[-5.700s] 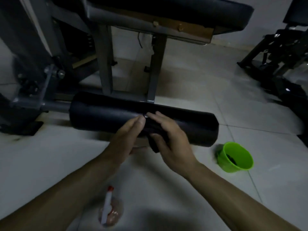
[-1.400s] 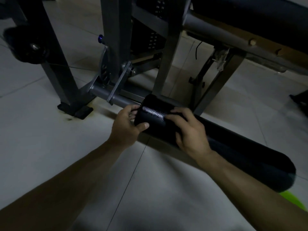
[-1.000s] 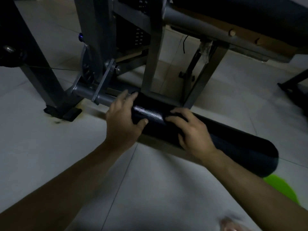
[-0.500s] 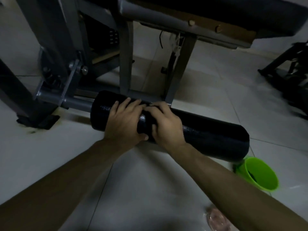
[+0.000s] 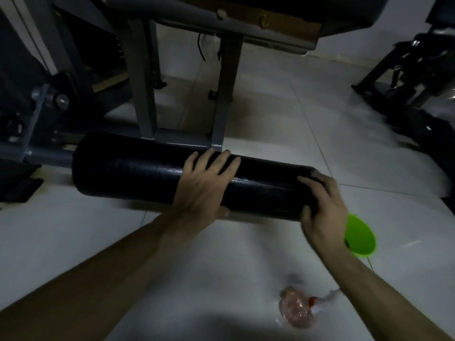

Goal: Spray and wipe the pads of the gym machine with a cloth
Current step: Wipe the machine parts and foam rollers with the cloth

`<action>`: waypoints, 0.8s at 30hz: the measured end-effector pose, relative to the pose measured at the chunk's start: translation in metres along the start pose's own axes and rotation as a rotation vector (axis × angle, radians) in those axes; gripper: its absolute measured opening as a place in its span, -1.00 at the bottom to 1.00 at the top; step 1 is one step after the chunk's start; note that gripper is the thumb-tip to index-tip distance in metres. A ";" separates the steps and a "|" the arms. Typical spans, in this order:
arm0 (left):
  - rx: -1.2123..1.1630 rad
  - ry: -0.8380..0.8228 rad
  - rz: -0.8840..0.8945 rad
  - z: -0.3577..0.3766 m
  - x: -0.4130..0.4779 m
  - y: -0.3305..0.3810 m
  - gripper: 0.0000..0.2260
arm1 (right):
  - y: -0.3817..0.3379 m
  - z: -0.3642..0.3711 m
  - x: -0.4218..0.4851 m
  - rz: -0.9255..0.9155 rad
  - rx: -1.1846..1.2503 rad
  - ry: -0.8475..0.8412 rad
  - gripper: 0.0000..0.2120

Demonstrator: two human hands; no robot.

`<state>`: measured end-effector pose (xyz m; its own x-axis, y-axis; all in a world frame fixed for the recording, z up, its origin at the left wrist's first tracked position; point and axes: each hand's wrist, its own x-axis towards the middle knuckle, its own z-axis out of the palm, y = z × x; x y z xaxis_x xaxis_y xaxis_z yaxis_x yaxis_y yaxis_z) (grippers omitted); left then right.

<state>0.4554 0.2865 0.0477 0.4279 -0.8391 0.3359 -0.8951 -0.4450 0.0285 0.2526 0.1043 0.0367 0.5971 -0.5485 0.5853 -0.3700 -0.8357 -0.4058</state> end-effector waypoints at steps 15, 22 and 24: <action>-0.050 -0.026 -0.024 -0.005 0.012 -0.006 0.09 | 0.019 -0.006 -0.008 0.109 0.060 0.109 -0.33; -0.156 0.004 -0.026 -0.009 0.009 -0.006 0.14 | -0.102 0.069 0.019 -0.123 0.116 -0.132 -0.47; -0.206 0.066 -0.026 -0.009 -0.001 -0.016 0.09 | -0.115 0.075 0.024 -0.272 0.124 -0.179 -0.60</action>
<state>0.4684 0.2978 0.0555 0.4485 -0.8028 0.3930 -0.8933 -0.3877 0.2274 0.3627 0.1894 0.0449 0.7815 -0.2840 0.5555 -0.0977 -0.9351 -0.3406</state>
